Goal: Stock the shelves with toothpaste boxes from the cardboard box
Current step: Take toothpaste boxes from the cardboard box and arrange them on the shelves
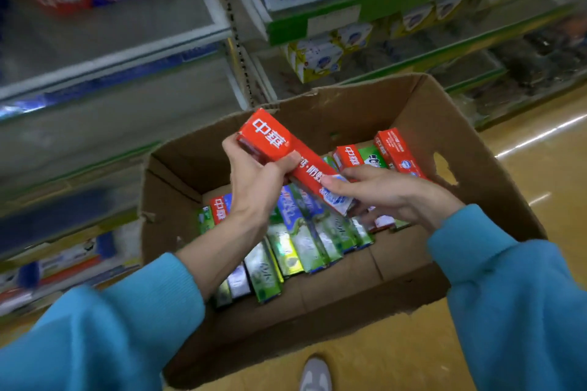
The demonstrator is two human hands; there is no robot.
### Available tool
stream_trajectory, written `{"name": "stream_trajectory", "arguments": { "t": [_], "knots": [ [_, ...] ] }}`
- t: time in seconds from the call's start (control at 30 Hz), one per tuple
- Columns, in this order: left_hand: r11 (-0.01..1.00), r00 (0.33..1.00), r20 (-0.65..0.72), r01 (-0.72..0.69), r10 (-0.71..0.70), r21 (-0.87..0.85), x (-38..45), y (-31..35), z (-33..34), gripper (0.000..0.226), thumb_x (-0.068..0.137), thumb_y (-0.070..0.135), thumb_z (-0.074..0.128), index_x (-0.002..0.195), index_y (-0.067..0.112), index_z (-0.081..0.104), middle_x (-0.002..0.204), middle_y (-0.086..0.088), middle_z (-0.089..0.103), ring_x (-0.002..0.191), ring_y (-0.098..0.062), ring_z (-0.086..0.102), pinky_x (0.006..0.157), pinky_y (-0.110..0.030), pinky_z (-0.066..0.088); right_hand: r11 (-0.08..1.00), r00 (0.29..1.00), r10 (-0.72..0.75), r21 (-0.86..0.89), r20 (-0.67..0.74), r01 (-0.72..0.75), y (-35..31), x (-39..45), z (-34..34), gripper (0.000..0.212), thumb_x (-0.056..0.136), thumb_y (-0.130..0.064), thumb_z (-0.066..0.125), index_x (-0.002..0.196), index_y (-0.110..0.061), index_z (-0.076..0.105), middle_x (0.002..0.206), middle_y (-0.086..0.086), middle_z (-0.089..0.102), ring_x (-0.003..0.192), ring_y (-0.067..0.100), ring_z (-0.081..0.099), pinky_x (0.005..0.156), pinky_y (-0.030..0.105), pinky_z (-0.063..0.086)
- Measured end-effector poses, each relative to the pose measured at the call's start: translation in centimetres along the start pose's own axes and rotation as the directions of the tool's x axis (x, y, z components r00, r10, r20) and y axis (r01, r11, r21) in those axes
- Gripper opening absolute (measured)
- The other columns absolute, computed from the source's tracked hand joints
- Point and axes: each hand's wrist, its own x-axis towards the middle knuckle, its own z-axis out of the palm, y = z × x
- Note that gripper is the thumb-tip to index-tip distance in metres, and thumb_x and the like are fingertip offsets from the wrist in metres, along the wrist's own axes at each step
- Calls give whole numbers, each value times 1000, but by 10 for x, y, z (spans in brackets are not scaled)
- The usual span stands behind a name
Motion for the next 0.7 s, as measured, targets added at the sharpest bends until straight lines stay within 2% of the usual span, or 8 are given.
{"name": "stream_trajectory", "arguments": {
  "t": [0.07,0.13,0.2,0.27,0.4,0.5,0.6,0.7],
  "knots": [
    [989,998,-35,-60,55,-134,-5,22,-25,73,71,7,83,124,21,35,119,-13,65,108,-30,70,90,-53,59,984,987,-119,148,108,102,-24,-9,7,64,79,-45,73,133,-14,55,120,11,69,98,28,70,81,41,61],
    [963,991,-93,-119,99,-240,-9,45,-56,73,78,-1,78,132,18,32,121,-16,64,112,-33,68,91,-54,58,938,951,-281,249,132,243,-55,-20,20,47,84,-24,69,126,-5,58,107,15,69,90,29,69,78,37,61],
    [931,978,-152,-182,139,-318,-14,63,-94,77,78,6,78,138,18,30,125,-18,63,114,-32,67,91,-50,59,892,905,-416,237,95,385,-91,-29,41,38,88,-15,65,123,-1,58,96,14,66,78,26,65,67,29,59],
    [910,951,-241,-266,193,-319,-19,78,-137,72,80,17,75,139,22,34,131,-14,61,118,-29,64,93,-48,58,863,866,-494,160,75,479,-129,-36,70,31,92,-10,62,123,-4,60,93,11,64,74,23,61,61,27,55],
    [901,854,-478,-357,207,-246,-18,101,-242,32,89,35,66,116,21,55,115,-6,63,107,-22,65,95,-54,56,783,783,-620,-30,50,621,-203,-42,144,32,95,-6,61,127,-13,59,96,12,64,69,20,58,54,26,52],
    [936,734,-637,-347,236,-54,-20,110,-336,34,88,50,63,103,19,65,109,-10,67,99,-19,66,93,-49,57,738,739,-674,-30,10,674,-253,-43,213,39,93,-6,64,130,-14,54,105,6,67,68,17,59,54,26,50],
    [922,634,-688,-359,354,144,-32,112,-423,22,100,35,60,102,15,67,91,8,68,82,0,61,83,-26,52,735,736,-677,43,-13,677,-296,-37,290,38,86,-15,71,121,-10,54,106,3,72,79,19,64,62,34,49],
    [931,572,-736,-258,363,259,-37,107,-501,18,102,33,57,107,20,68,93,13,68,90,-4,63,84,-25,49,727,728,-684,51,-37,685,-334,-25,367,31,86,-15,74,111,-8,59,102,6,75,77,15,66,63,32,49]
  ]
}}
